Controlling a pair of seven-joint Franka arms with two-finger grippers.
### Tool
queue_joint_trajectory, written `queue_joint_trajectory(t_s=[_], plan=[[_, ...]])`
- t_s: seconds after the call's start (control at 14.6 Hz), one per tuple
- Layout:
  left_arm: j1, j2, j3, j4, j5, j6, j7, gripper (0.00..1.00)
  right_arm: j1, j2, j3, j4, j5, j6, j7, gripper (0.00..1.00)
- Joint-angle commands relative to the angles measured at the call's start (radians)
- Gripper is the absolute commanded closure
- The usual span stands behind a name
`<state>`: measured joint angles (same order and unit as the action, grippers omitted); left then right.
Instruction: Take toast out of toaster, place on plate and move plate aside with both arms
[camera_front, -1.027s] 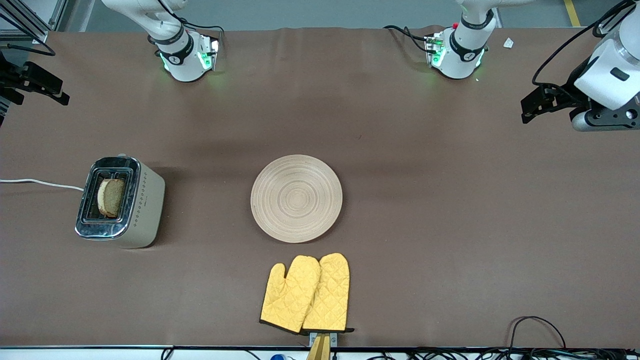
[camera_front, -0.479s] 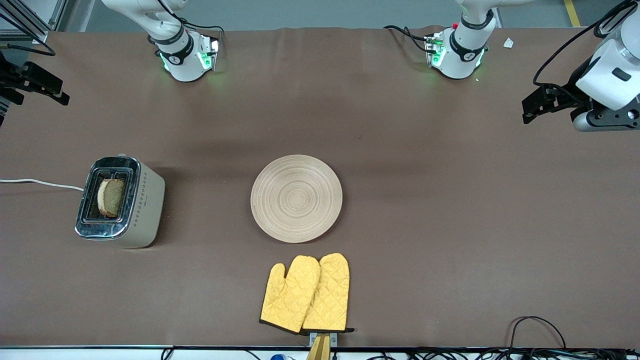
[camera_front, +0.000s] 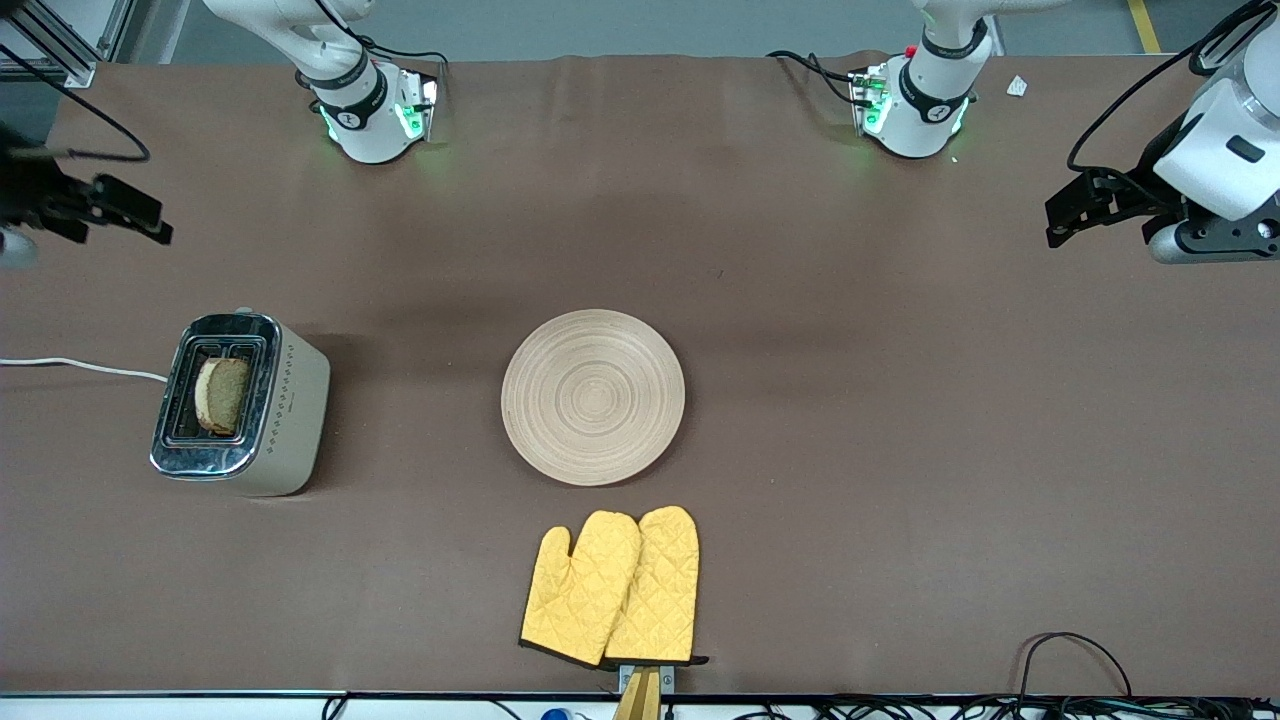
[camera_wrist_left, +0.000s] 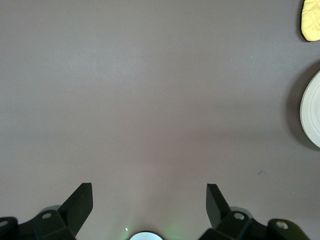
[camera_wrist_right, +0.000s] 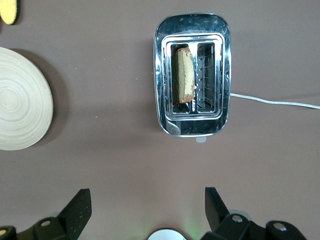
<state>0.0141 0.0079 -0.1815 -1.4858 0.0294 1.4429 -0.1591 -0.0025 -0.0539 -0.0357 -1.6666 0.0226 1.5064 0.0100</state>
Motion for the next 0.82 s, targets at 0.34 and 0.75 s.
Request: queue_joint_trajectory(t_s=[0.34,0.75], plan=[[-0.002,0.015,-0.003,0.027,0.015,-0.004,0.012,0.00,-0.011,0.073,-0.003,-0.262,-0.007,0.354,-0.015,0.00],[-0.003,0.015,-0.004,0.027,0.012,-0.004,0.012,0.00,-0.050,0.207,-0.004,-0.257,-0.029,0.520,-0.071,0.00]])
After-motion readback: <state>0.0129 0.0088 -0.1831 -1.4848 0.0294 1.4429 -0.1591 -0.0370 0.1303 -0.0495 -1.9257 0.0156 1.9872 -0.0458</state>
